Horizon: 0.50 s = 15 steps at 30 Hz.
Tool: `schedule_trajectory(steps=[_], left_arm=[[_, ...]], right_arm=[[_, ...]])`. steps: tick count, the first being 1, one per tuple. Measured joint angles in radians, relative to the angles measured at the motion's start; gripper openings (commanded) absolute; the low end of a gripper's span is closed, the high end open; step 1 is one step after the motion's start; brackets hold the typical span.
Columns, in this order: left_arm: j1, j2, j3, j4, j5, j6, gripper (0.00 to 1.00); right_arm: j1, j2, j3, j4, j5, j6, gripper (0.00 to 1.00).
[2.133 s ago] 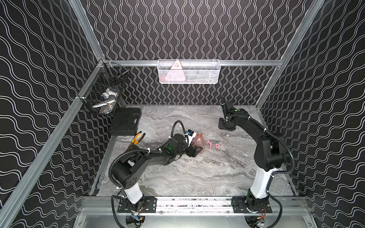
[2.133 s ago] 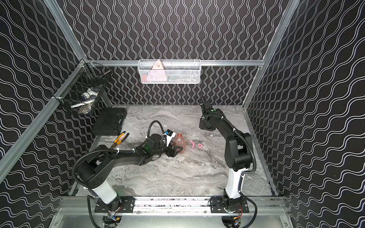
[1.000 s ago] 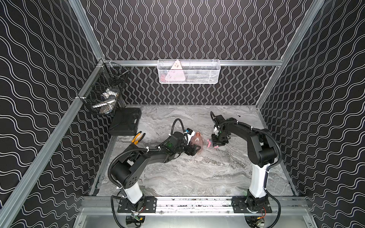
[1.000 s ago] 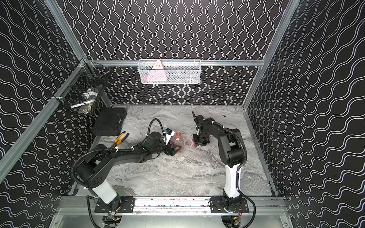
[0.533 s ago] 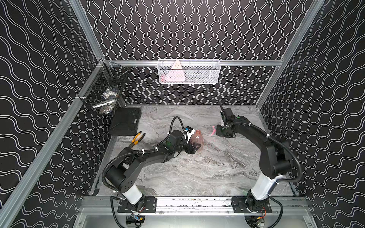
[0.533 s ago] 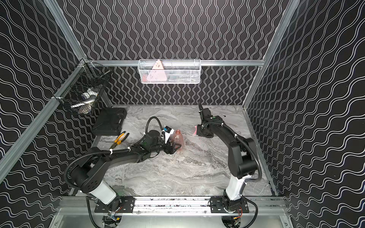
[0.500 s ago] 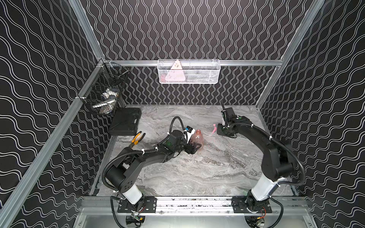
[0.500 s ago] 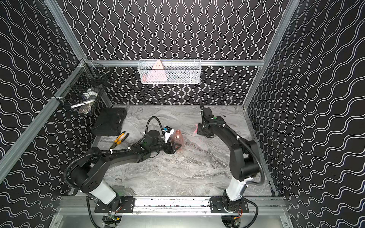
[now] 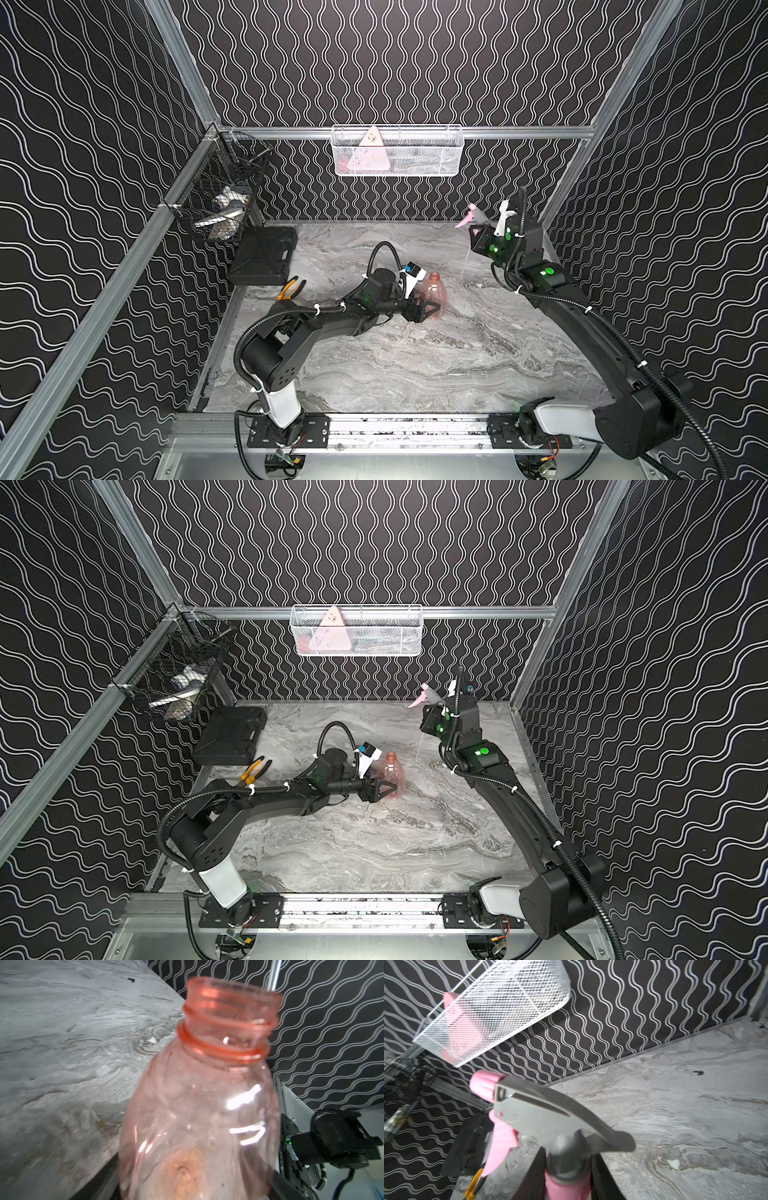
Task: Attach spray nozzles to spray bottles
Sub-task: Insert the spray nozzle into the spray bottle.
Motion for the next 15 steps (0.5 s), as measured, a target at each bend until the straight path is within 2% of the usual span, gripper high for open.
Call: schedule_trajectory(steps=[6,15], left_arm=[[-0.013,0.024,0.042,-0.046,0.042,0.011,0.61],[-0.018,0.026,0.054,-0.085,0.048,0.015,0.61]], right_arm=[[0.09,-0.004,0.009,0.039,0.052,-0.041,0.27],[0.128,0.01,0.011,0.066,0.068,-0.063,0.27]])
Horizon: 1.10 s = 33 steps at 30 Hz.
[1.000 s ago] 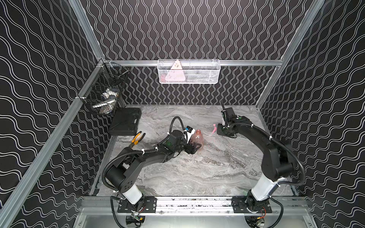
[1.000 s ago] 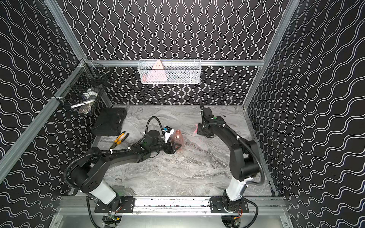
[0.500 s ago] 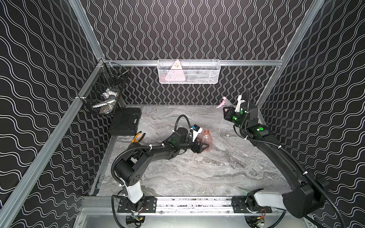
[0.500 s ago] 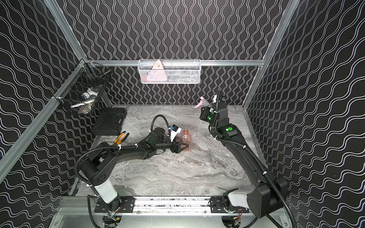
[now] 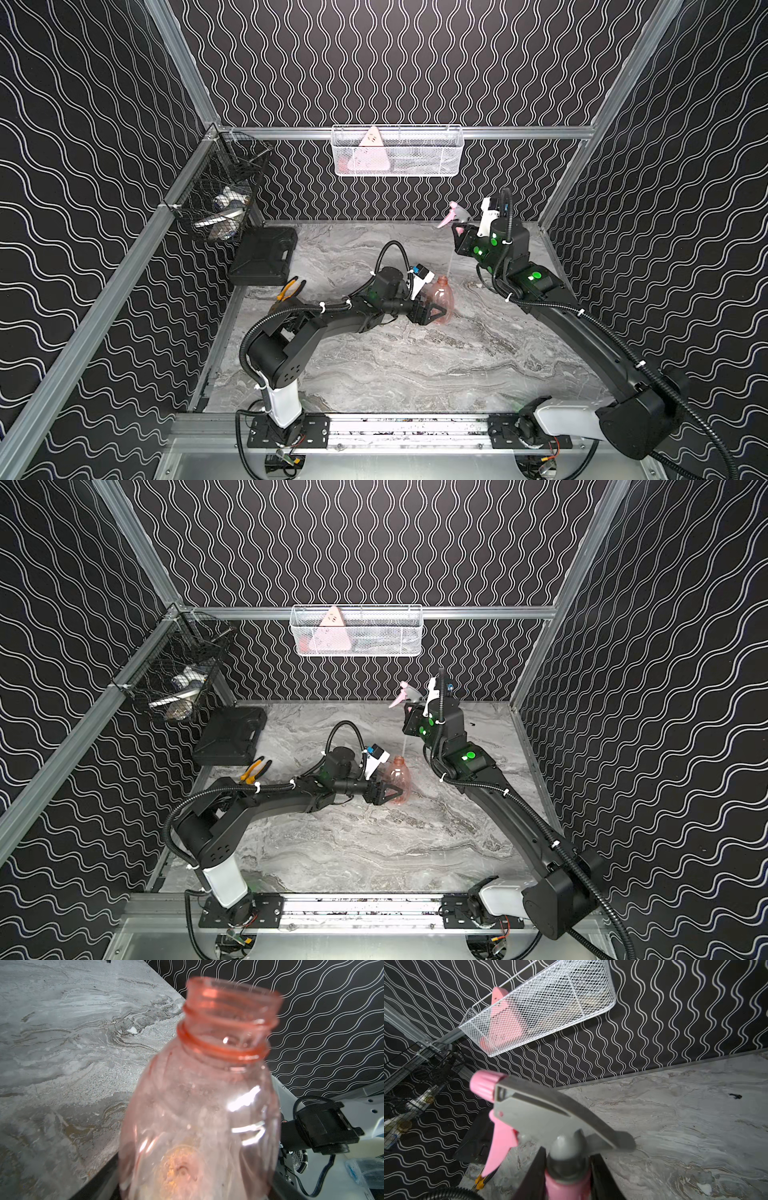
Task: Attach spray nozzles to spray bottles
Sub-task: Insert the spray nozzle into the spray bottle.
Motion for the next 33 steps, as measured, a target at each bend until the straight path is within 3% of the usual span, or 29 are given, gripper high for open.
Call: schedule_trajectory(steps=[15,33], left_arm=[[-0.006,-0.028,0.002,-0.014,-0.007,0.026,0.6],[0.013,-0.077,0.047,-0.033,-0.098,0.056,0.6]], right_arm=[[0.018,0.039,-0.036,0.043,0.008,-0.003,0.27],[0.112,-0.052,-0.166,0.057,0.103,-0.023,0.3]])
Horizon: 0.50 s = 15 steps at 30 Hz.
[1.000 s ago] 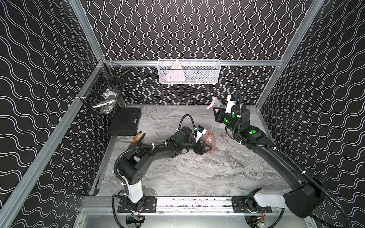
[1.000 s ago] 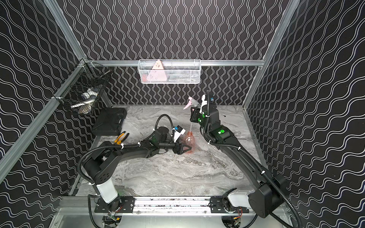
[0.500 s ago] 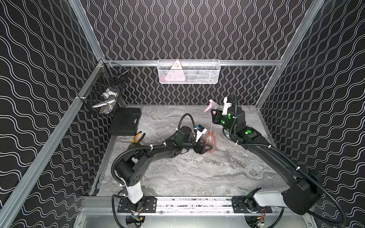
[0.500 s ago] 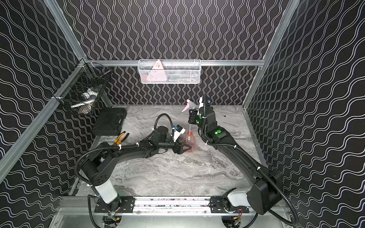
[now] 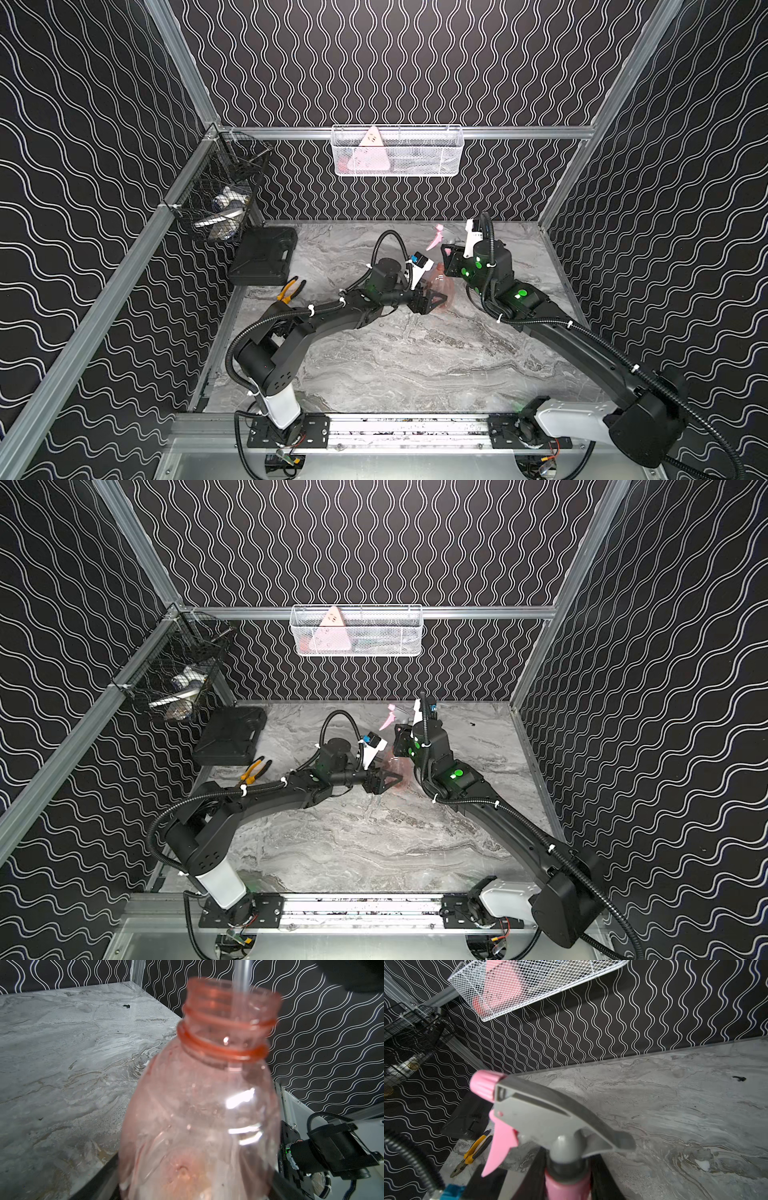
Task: Attach spray nozzles to spray bottles
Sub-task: Insert the spray nozzle into the spray bottle.
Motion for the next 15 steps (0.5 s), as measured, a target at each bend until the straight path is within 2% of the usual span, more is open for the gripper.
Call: schedule_trajectory(steps=[15], left_arm=[[0.0,-0.01,0.008,-0.034,-0.034,0.037,0.58]], right_arm=[[0.05,-0.012,-0.008,0.004,0.066,-0.005,0.41]])
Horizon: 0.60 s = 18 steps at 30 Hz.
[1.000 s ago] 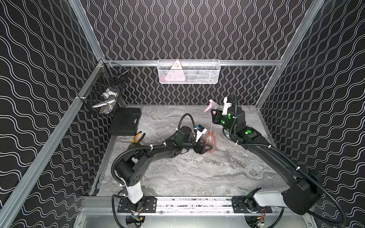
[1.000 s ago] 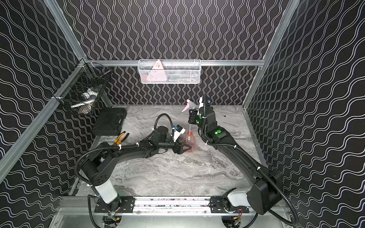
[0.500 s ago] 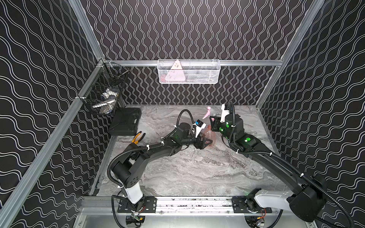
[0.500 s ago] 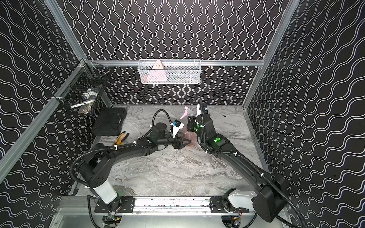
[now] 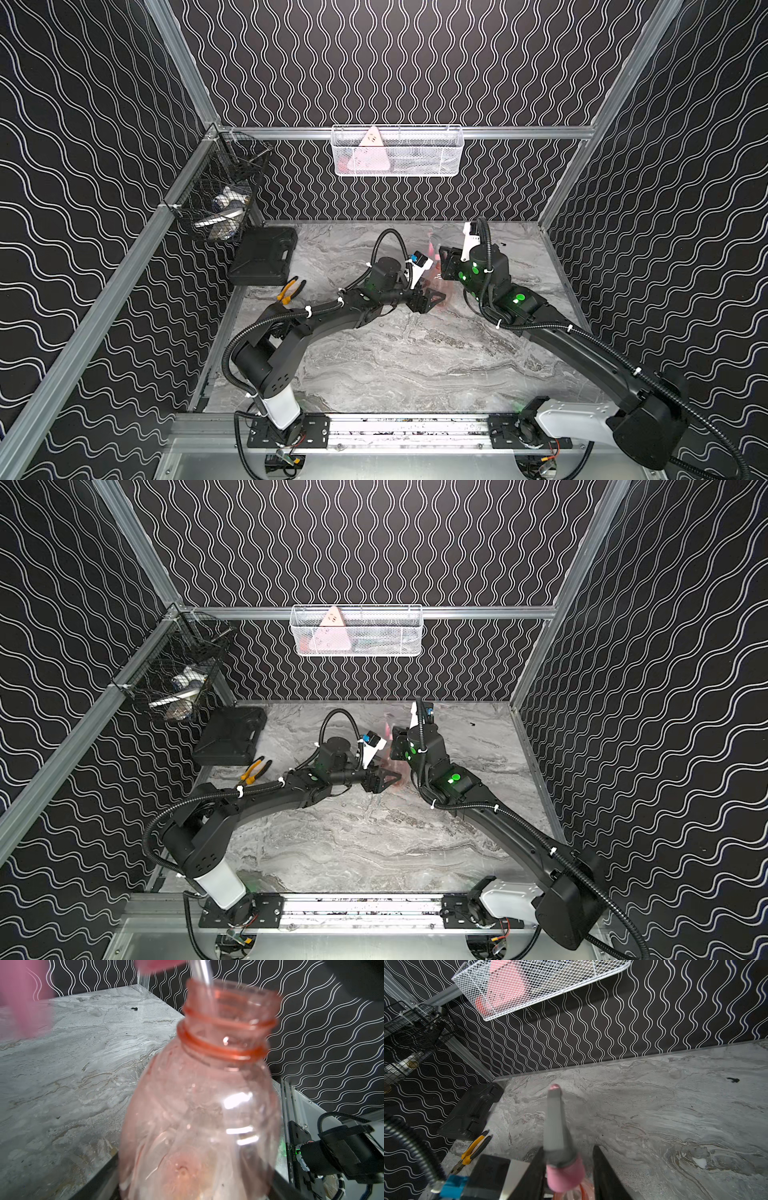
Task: Attach spray nozzles to spray bottles
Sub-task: Insert the spray nozzle into the spray bottle.
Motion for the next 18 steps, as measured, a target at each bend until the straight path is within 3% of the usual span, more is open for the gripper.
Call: schedule_trajectory(steps=[9,12,15,18], left_arm=[[0.0,-0.007,-0.032,0.017,-0.032,0.025,0.54],[-0.006,-0.016,-0.082,0.054,-0.076,0.053,0.55],[-0.019,-0.016,-0.124,0.099,-0.136,0.087,0.55],[-0.043,-0.016,-0.138,0.134,-0.173,0.128,0.55]], right_arm=[[0.014,-0.04,0.015,-0.021,0.023,-0.001,0.5],[0.014,-0.072,0.047,-0.063,0.051,-0.002,0.61],[-0.024,-0.051,0.178,-0.171,0.055,-0.018,0.72],[-0.153,0.083,0.424,-0.336,-0.042,-0.014,0.82]])
